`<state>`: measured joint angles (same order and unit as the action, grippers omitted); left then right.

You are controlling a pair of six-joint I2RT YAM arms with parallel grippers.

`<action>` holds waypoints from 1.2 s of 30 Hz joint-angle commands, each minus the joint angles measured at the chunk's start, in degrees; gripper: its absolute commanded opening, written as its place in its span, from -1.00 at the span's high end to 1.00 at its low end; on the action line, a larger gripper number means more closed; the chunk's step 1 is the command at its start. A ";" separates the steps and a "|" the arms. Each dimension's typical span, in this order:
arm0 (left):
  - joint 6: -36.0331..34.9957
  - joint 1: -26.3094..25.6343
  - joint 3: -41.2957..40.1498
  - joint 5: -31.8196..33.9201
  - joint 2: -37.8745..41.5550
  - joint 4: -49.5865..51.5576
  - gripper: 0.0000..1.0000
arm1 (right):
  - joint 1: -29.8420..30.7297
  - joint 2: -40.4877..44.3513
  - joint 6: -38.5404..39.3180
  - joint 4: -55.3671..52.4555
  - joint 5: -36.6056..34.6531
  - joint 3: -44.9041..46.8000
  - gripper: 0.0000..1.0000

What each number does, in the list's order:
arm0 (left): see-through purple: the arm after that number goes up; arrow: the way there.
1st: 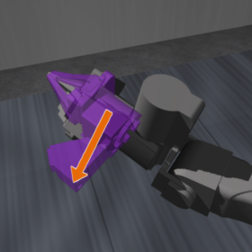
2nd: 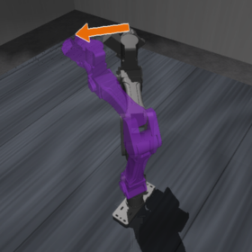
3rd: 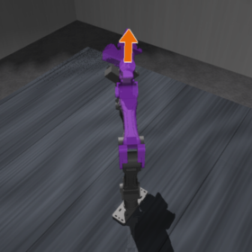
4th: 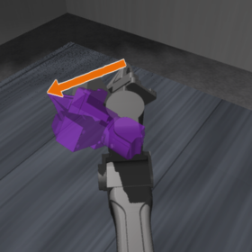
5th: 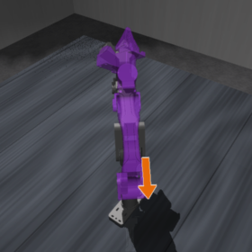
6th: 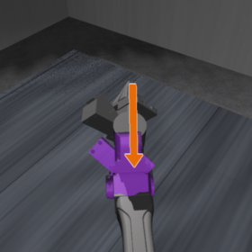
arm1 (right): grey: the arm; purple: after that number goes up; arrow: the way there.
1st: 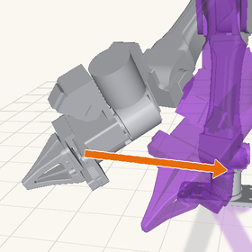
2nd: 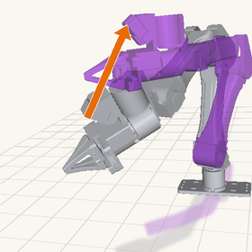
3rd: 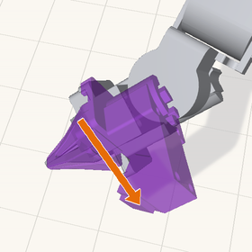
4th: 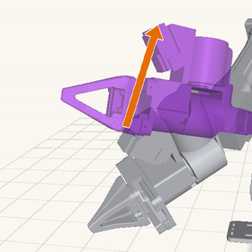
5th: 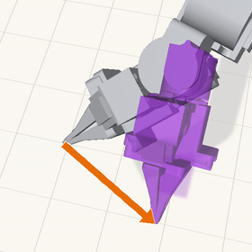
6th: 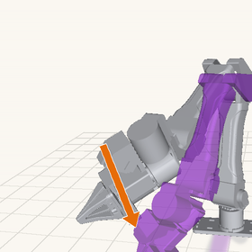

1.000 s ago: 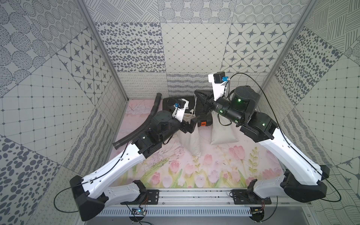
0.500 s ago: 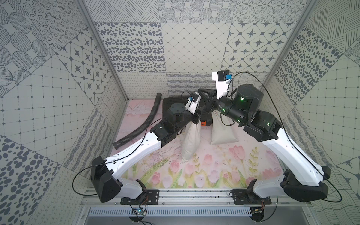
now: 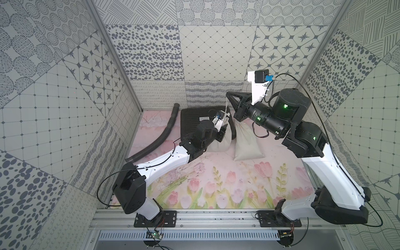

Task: Close the soil bag
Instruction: Frap the soil bag at the center of the board.

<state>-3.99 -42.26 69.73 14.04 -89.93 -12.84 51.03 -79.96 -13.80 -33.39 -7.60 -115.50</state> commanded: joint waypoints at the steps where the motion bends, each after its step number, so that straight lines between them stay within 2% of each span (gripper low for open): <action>1: 2.63 2.21 -1.26 2.80 -2.23 1.28 0.29 | 0.48 2.32 -1.06 14.32 0.25 -5.31 1.00; 3: 4.36 3.38 -1.79 1.16 -2.44 1.44 0.62 | 0.48 2.39 -0.90 14.23 -0.12 -5.53 1.00; 4: 5.23 3.83 -1.98 0.05 -2.44 1.54 0.88 | 0.49 2.44 -0.82 13.93 -0.26 -5.49 1.00; 5: 5.84 4.16 -2.17 -0.75 -2.55 1.50 1.00 | 0.44 2.71 -1.03 13.85 -0.59 -4.63 1.00; 15: 6.68 4.54 -3.82 -7.44 -3.75 3.72 1.00 | 0.40 1.45 -1.69 15.70 0.41 -8.10 1.00; 16: 7.02 4.55 -4.34 -8.54 -3.32 3.58 0.90 | 0.08 1.28 -1.88 15.51 0.97 -7.95 1.00; 18: 7.56 4.56 -5.48 -11.48 -1.19 3.33 0.31 | -0.92 1.25 -3.09 14.47 2.20 -6.71 1.00; 20: 8.14 4.56 -7.29 -13.28 2.64 2.84 -0.07 | -1.93 1.70 -4.06 14.34 2.90 -4.44 1.00; 25: 8.39 4.94 -11.89 -15.66 14.29 2.73 -0.83 | -4.54 2.40 -6.24 14.40 3.32 -0.16 1.00; 27: 8.57 4.92 -11.84 -15.84 17.84 2.91 -0.92 | -4.89 2.01 -7.20 14.34 3.96 0.10 1.00; 29: 9.28 4.91 -10.09 -15.14 19.44 2.57 -0.87 | -4.96 1.34 -8.16 14.40 4.85 -0.38 1.00; 32: 10.67 4.96 -5.62 -14.62 18.57 1.51 -0.78 | -4.94 0.56 -9.11 14.27 5.21 -1.22 1.00; 36: 12.09 4.91 -0.54 -16.84 15.10 -0.56 -0.76 | -4.89 -0.05 -10.43 14.02 6.37 -1.86 1.00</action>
<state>5.04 -37.63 64.45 -0.14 -73.10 -9.93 46.24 -80.40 -22.20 -28.27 -2.72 -115.18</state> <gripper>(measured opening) 0.887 0.061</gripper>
